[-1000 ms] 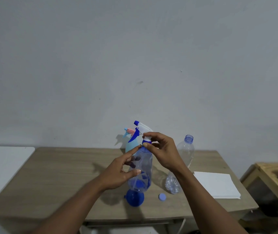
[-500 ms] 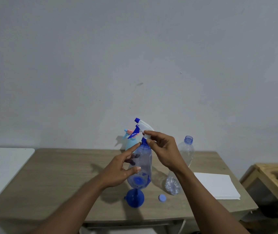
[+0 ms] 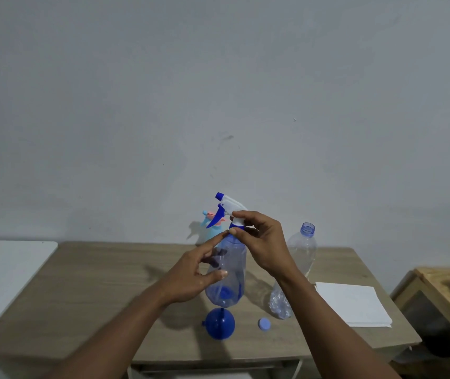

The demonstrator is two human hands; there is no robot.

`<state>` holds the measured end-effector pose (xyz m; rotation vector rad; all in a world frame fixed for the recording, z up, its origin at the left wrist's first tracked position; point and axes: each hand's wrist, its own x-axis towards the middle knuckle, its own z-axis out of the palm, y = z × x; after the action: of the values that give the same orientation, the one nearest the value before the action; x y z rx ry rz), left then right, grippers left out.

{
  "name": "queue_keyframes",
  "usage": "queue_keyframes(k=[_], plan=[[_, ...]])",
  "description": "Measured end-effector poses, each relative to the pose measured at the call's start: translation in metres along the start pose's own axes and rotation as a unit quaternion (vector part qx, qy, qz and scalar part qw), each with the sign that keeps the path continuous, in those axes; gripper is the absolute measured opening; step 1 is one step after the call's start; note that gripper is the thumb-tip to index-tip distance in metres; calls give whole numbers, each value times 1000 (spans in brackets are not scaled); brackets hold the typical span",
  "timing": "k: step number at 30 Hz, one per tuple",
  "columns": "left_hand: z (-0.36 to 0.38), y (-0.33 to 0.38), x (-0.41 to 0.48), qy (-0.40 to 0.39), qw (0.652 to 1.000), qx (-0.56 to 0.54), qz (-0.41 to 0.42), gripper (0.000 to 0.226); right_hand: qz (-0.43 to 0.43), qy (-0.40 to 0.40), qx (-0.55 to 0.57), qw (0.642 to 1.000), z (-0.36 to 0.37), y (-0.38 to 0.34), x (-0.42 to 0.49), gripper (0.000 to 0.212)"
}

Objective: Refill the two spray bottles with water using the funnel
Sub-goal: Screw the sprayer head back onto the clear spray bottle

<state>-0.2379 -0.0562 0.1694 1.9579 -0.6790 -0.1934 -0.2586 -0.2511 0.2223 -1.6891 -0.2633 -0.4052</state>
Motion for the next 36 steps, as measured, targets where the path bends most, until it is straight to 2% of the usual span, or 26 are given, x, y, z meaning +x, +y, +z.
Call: queue_keyframes(k=[3,7,12,17,24,29,36], plan=[[2,1,-2,0,1000,0,-4,82,-9,-6,6,1000,-2,2,0,24],[-2,0,1,9,1000,-2,-4,82,4,-21,27,999,-3,1,3,27],[-3,1,5,3,1000,5,4,82,-16,4,-31,999,1,2,7,24],[-6,0,5,5,1000,0,7,81,16,-24,32,999,-5,0,5,32],[-5,-1,6,4,1000,7,5,81,19,-15,-11,1000,-4,2,10,27],[-7,-4,7,10,1000,3,5,81,36,-43,35,998,-5,-3,7,31],[-5,-6,9,38,999,1,6,83,30,-13,13,999,8,-3,8,30]])
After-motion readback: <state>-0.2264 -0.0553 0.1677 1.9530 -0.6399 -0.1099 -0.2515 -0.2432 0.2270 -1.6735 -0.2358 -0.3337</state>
